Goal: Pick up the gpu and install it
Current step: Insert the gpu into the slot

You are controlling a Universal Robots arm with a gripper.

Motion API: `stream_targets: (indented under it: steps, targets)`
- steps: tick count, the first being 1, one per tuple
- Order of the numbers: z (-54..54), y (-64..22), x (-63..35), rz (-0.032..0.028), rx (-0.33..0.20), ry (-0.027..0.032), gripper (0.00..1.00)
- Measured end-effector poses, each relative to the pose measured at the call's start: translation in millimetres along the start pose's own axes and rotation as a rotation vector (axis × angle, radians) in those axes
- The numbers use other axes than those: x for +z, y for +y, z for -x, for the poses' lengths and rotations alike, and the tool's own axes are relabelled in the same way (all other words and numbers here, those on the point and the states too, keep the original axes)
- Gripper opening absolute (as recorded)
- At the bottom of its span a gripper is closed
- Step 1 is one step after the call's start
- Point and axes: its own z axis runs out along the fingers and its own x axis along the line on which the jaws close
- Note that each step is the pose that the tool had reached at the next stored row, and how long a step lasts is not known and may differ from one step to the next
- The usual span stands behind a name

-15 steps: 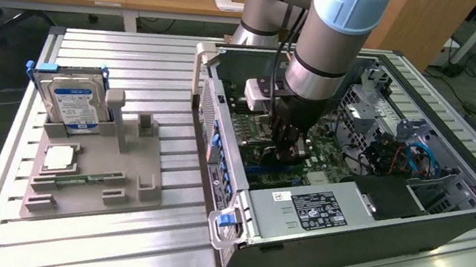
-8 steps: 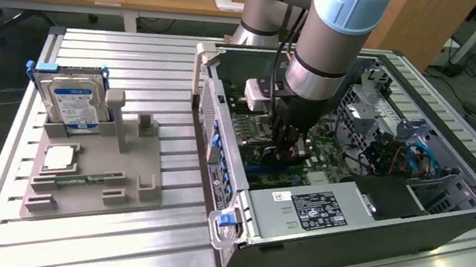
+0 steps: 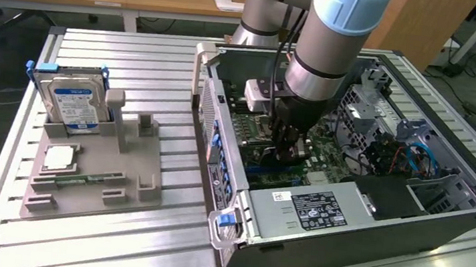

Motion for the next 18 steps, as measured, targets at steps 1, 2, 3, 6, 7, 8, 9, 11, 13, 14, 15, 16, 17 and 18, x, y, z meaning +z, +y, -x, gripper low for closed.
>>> stream_targets:
  steps: [1, 2, 3, 6, 7, 8, 9, 11, 13, 14, 15, 16, 17, 18]
  targets:
    - [0.0, 0.0, -0.4, 0.0, 0.0, 0.0, 0.26]
    - [0.0, 0.0, -0.7, 0.0001, 0.0, 0.0002, 0.26]
    - [0.0, 0.0, -1.0, 0.0002, 0.0, 0.0003, 0.26]
    - [-0.5, 0.1, -1.2, 0.0002, 0.0, 0.0004, 0.26]
    - [-0.8, 0.0, -1.2, 0.0002, 0.0, 0.0003, 0.26]
    - [-1.4, 0.0, -1.2, 0.0003, 0.0, 0.0004, 0.26]
    - [-1.8, 0.0, -1.3, 0.0003, 0.0, 0.0004, 0.26]
    - [-2.0, 0.1, -1.2, 0.0002, 0.0, 0.0003, 0.26]
    - [-2.0, 0.1, -1.2, 0.0002, 0.0, 0.0004, 0.26]
    - [-2.0, 0.0, -1.0, 0.0002, 0.0, 0.0004, 0.26]
    - [-2.0, 0.0, -0.9, 0.0002, 0.0, 0.0005, 0.26]
    - [-2.1, 0.1, -0.7, 0.0002, 0.0, 0.0004, 0.26]
    - [-2.1, 0.1, -0.5, 0.0002, 0.0, 0.0004, 0.26]
    - [-2.1, 0.1, -0.3, 0.0002, 0.0, 0.0004, 0.26]
